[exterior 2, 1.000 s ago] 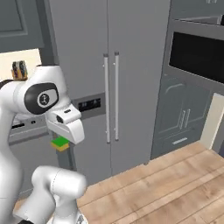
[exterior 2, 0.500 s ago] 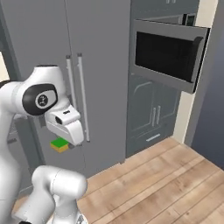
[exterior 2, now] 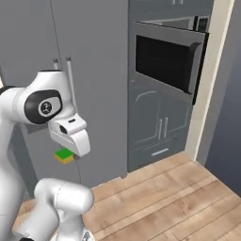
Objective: Place the sponge inside the microwave to prepare for sanitizing.
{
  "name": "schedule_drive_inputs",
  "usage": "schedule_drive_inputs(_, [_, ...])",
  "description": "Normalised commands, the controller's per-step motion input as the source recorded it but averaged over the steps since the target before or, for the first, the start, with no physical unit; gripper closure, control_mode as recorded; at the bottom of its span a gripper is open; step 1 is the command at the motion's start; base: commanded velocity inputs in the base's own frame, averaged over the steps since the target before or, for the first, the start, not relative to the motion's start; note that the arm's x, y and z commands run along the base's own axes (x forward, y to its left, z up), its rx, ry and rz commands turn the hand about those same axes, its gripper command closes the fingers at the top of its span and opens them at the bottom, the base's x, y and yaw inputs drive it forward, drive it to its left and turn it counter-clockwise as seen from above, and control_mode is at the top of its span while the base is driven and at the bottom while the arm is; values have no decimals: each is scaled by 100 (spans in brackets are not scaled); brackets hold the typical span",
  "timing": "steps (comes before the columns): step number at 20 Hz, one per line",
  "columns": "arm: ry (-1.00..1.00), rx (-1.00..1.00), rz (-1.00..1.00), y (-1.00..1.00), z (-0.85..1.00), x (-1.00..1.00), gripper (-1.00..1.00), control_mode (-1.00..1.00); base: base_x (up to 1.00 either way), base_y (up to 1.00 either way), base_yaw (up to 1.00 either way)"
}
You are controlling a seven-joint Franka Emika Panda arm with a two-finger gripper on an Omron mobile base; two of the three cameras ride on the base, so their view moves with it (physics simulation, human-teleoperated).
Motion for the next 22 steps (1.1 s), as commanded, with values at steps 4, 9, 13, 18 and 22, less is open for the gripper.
schedule_drive_inputs(4, [0,0,0,0,0,0,100,100,0,-59,49])
schedule_drive_inputs(9, [0,0,0,0,0,0,100,100,0,-66,59])
schedule_drive_inputs(13, [0,0,0,0,0,0,100,100,-4,-62,54])
schedule_drive_inputs(18, [0,0,0,0,0,0,100,100,-36,-69,56])
schedule_drive_inputs(22, [0,0,0,0,0,0,100,100,-56,-69,51])
